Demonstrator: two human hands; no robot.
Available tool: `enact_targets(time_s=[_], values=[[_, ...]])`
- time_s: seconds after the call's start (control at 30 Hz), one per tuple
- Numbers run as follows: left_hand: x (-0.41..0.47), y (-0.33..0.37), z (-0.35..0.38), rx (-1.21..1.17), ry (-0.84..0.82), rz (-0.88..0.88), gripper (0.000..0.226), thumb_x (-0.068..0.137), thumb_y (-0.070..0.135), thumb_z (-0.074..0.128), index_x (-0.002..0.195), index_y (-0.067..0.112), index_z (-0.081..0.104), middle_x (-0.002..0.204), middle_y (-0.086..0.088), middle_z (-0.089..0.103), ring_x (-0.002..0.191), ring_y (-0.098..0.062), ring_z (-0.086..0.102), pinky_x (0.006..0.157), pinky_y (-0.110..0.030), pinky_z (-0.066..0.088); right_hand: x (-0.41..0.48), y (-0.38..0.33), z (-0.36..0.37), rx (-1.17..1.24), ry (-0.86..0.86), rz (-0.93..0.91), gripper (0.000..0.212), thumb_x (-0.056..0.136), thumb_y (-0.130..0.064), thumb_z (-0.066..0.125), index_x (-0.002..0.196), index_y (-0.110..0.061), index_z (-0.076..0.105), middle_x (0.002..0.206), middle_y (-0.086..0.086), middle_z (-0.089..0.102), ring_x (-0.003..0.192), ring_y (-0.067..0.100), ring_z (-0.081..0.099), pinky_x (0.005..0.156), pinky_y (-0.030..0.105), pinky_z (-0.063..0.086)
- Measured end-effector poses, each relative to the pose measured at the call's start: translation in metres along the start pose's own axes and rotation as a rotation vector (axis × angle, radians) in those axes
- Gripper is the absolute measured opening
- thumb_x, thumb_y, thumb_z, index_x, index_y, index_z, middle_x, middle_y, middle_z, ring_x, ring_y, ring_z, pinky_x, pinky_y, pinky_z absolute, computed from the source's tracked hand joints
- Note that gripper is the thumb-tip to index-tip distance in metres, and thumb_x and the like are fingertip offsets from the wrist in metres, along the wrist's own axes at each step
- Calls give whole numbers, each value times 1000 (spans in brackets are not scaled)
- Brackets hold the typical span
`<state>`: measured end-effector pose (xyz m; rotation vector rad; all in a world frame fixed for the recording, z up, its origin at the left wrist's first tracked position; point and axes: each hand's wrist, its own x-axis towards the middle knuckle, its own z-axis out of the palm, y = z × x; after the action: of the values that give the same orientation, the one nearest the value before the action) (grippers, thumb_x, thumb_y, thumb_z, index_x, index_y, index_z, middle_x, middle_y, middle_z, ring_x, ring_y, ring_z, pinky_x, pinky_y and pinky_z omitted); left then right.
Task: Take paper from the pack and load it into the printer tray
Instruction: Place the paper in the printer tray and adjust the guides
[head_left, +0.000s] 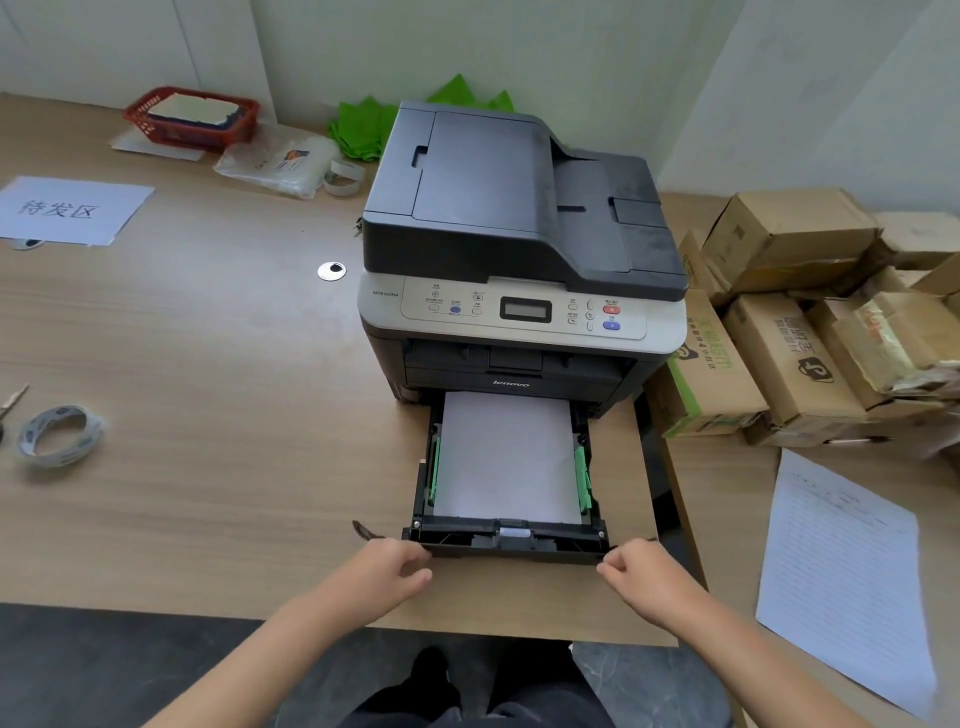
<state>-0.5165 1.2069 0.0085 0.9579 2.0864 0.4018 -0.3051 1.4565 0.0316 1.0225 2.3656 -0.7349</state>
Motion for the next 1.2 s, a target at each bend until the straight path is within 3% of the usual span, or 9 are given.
enact_targets(time_s=[0.13,0.2,0.27,0.43,0.6,0.8,0.93,1.07,1.2], values=[[26,3,-5,-42,114,-47,38,93,28,51,127,15,61,128,-1,66,116,-14,61,97,-23,47,21,-7,-8,59,94,47,41,98,-24,49,57,-23,56,60,-4,58,61,17,61,76,34,55],[39,8,-10,-42,153,-63,38,94,25,51,128,12,58,129,-4,64,118,-17,60,97,-25,46,32,-17,-11,79,120,39,28,99,-22,46,91,-18,73,89,4,72,87,22,68,84,35,54],[51,15,-15,-46,177,-89,39,93,23,50,128,9,57,128,-6,64,119,-21,58,98,-30,47,44,-24,-14,75,155,21,30,99,-18,45,114,-12,70,110,9,72,100,23,67,88,33,52],[81,23,-31,-95,251,-160,34,90,18,51,120,8,63,116,-10,69,110,-26,62,94,-35,51,79,-29,-23,78,193,47,34,98,-7,43,122,-10,66,120,13,68,107,28,65,94,36,51],[113,38,-52,-129,305,-203,29,89,14,51,111,2,65,108,-16,69,104,-33,62,89,-38,53,115,-36,-46,46,97,66,47,92,6,41,136,-4,52,135,19,56,122,31,56,104,34,43],[143,39,-75,-145,272,-251,22,91,14,45,78,6,61,92,-16,66,89,-32,60,73,-30,44,142,-46,-67,84,154,92,31,93,-2,46,116,-1,65,115,18,66,108,33,62,82,32,48],[155,42,-80,-144,260,-242,18,86,7,46,73,6,58,99,-26,67,97,-40,61,86,-38,51,152,-52,-71,37,155,111,38,90,5,40,124,-3,57,122,18,59,110,33,59,84,35,50],[162,56,-84,-171,246,-322,25,86,13,47,92,-6,62,106,-26,65,103,-41,59,84,-36,50,161,-55,-73,-44,137,104,49,87,7,40,134,-3,48,134,17,53,124,33,48,99,35,45],[151,68,-90,-153,244,-312,30,87,13,48,110,-4,56,117,-22,62,109,-39,57,87,-35,47,149,-60,-72,-33,145,31,46,87,-1,46,132,-4,48,136,16,48,128,33,41,105,35,39]])
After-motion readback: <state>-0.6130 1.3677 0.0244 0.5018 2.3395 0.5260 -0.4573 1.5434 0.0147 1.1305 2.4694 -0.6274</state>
